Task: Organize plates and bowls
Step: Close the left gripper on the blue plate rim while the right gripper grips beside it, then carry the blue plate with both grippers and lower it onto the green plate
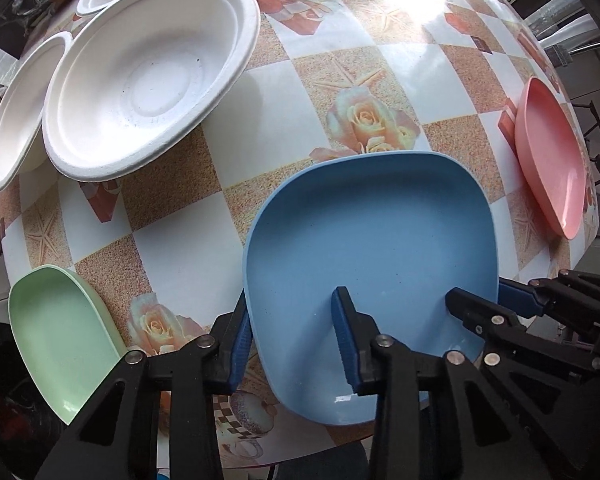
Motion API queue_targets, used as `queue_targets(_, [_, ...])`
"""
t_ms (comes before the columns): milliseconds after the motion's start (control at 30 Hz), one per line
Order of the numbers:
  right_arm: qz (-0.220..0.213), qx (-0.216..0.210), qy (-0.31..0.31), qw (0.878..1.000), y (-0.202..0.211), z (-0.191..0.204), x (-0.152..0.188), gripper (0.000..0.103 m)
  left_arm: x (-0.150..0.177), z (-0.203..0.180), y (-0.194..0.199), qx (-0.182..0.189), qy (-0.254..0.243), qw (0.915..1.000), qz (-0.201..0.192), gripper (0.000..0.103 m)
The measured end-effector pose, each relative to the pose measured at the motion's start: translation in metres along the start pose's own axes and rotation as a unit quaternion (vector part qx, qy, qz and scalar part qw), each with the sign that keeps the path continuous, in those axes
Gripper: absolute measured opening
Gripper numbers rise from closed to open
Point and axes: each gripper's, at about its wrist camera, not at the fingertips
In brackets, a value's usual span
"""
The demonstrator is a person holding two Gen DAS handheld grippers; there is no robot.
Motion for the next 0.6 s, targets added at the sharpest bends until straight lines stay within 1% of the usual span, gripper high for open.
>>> queue_targets(133, [0.027,-0.026,-0.024,0.999,-0.012,0.005,0.014,0.021,0.016,0.004,0.0,0.009,0.008,0.9998,0.014,0.036])
queue_targets(200, [0.04,-0.035,-0.029,0.998,-0.011,-0.008,0.031,0.021,0.026,0.005,-0.001,0.009,0.009,0.9997,0.018,0.036])
queue_targets(233, [0.045,-0.035,-0.027,0.998,-0.011,0.0,0.037,0.021,0.03,0.006,0.0,0.008,0.009,0.9997,0.02,0.036])
queue_targets(267, [0.047,-0.033,-0.022,0.998,-0.009,-0.005,0.049,0.021,0.033,0.006,0.001,0.007,0.008,0.9997,0.02,0.036])
queue_targets(367, [0.048,-0.026,-0.007,0.998,-0.007,0.014,0.059,0.021,0.051,0.007,0.003,0.0,0.008,0.9999,0.013,0.036])
queue_targets(567, [0.033,-0.022,0.014,0.999,0.017,0.05,0.068,0.021,0.06,0.009,0.031,-0.01,0.017,0.9997,-0.016,0.036])
queue_targets(600, [0.031,-0.022,0.016,0.999,0.022,0.055,0.068,0.021,0.057,0.012,0.041,-0.011,0.018,0.9996,-0.019,0.036])
Point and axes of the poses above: each gripper's, at about its wrist camera, not at the fingertips, and y roughly against the way its jaws point, z to its left, x to its underside, and after that the axes turned 8 degrees about -y, right-handed
